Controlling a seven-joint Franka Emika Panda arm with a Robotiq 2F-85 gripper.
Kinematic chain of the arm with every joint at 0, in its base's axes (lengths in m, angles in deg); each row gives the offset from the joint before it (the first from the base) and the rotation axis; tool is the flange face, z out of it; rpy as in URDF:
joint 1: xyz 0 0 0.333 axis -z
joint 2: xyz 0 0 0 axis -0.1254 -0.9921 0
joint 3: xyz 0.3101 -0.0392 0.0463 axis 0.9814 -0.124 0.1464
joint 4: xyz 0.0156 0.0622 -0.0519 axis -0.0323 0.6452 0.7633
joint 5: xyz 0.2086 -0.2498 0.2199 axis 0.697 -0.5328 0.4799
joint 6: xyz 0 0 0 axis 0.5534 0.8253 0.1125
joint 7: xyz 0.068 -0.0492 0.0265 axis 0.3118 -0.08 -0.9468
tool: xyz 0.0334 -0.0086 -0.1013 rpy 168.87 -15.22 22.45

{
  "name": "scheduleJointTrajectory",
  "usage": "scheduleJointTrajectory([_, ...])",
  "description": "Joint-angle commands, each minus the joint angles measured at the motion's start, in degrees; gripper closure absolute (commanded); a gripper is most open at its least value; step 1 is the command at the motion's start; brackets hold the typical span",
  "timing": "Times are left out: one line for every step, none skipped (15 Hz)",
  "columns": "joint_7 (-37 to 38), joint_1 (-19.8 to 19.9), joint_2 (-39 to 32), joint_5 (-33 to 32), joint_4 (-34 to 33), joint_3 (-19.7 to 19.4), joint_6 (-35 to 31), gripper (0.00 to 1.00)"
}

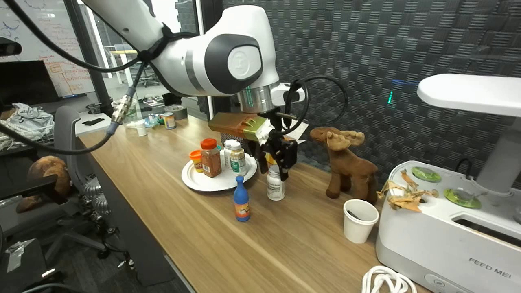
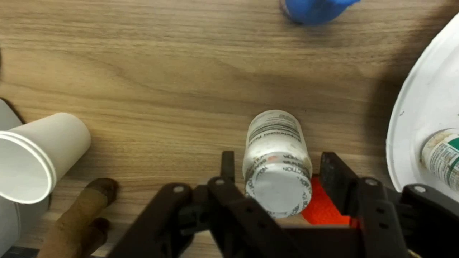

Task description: Put all the containers and the orange plushie that are around the white plate on the white plate

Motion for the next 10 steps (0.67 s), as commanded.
scheduleJointTrajectory([-0.4, -0.68, -1.13, 0.43, -1.95, -0.66, 1.07, 0.65])
scheduleJointTrajectory([-0.17, -0.86, -1.07, 0.22, -1.79, -0.74, 1.03, 0.73])
scheduleJointTrajectory([1.53, -1.99, -0.66, -1.65, -1.54, -1.56, 0.83, 0.76])
scheduleJointTrajectory([2.72, -2.94, -0.18, -3.13, -0.92, -2.08, 0.62, 0.75])
scheduleJointTrajectory([4.36, -4.1, 0.64, -4.96, -0.03, -2.73, 0.2, 0.75])
scheduleJointTrajectory([6.29, -5.28, 1.47, -6.61, 0.88, -3.27, 0.3, 0.76])
scheduleJointTrajectory([8.85, -6.75, 2.81, -8.67, 2.3, -3.84, 0.13, 0.77])
scheduleJointTrajectory([11.13, -8.03, 3.72, -10.66, 3.38, -4.32, 0.2, 0.77])
scheduleJointTrajectory([13.62, -9.3, 5.25, -12.57, 5.18, -4.6, 0.0, 0.78])
scheduleJointTrajectory([16.24, -10.49, 6.45, -14.47, 6.55, -4.84, -0.32, 0.78])
